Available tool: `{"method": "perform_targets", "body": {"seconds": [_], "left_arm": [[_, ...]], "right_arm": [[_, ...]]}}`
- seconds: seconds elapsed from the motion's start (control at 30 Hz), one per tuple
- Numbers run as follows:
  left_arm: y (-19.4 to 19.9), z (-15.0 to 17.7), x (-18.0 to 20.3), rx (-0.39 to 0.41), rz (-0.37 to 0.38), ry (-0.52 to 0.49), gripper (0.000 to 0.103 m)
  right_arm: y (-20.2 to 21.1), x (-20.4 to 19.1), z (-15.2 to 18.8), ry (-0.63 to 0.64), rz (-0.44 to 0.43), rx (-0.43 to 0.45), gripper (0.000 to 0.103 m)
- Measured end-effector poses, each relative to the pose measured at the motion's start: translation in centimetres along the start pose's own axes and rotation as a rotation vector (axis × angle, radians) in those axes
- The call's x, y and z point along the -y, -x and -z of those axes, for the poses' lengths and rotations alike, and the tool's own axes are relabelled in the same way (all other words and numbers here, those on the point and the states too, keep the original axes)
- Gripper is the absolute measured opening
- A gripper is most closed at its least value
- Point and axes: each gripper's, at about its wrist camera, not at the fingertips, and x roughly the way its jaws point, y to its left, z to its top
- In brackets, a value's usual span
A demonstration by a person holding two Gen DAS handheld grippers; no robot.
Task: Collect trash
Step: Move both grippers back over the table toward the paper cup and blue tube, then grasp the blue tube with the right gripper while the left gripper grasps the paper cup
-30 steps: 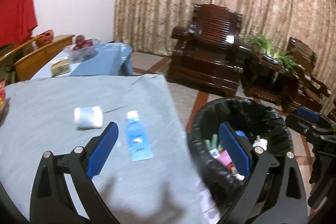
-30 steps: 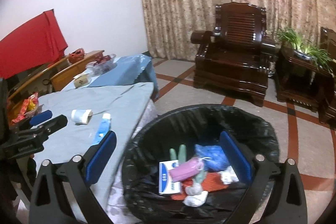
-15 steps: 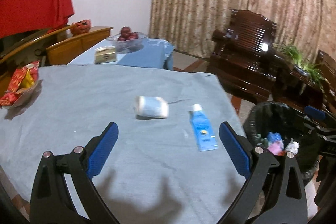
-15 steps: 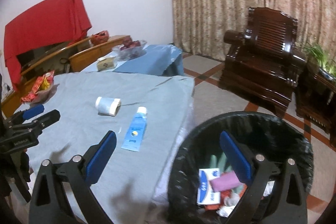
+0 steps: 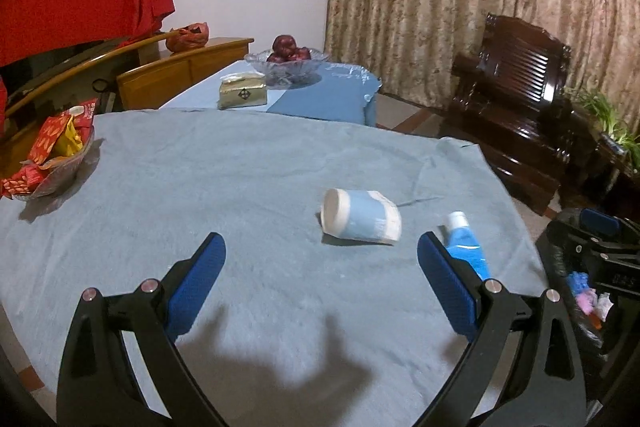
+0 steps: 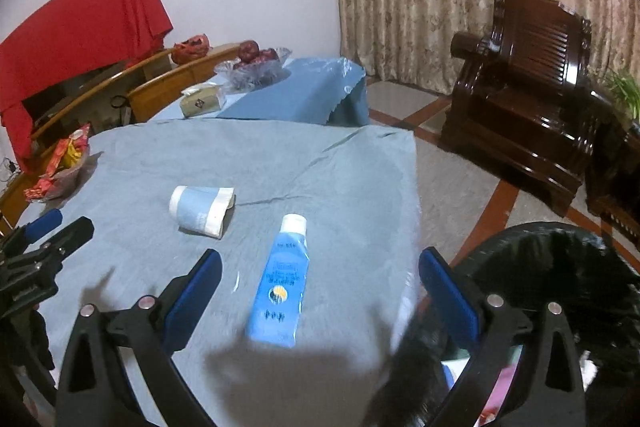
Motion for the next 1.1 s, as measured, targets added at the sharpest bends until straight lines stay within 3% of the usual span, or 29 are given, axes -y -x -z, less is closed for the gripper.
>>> {"method": "perform_targets", "body": {"seconds": [0.27,0.67,0.87,1.1], "left_arm": [[-4.0,-0.1,-0.8,-0.033,-0.018,0.003,0.094],[-7.8,-0.2,-1.0,-0.058,-0.019,0.008,0.094],[-9.0,-0.6,-1.1,-0.058,0.004,0.010,0.094],[-9.8,-0.8,0.0,-0.055,0.040,0.006,0.094]], "right_arm": [[-5.9,-0.9,-0.7,0.007,0.004,-0.063,0.097],[-10.8,-1.4,-1.1,0.033,0.013,-0.133,0.091],[-12.7,-1.5,-0.8,0.039,-0.001,-0.187,0.071],[-13.2,-1.7,-0.3,0.045,-0.091,-0.226,0.033]]}}
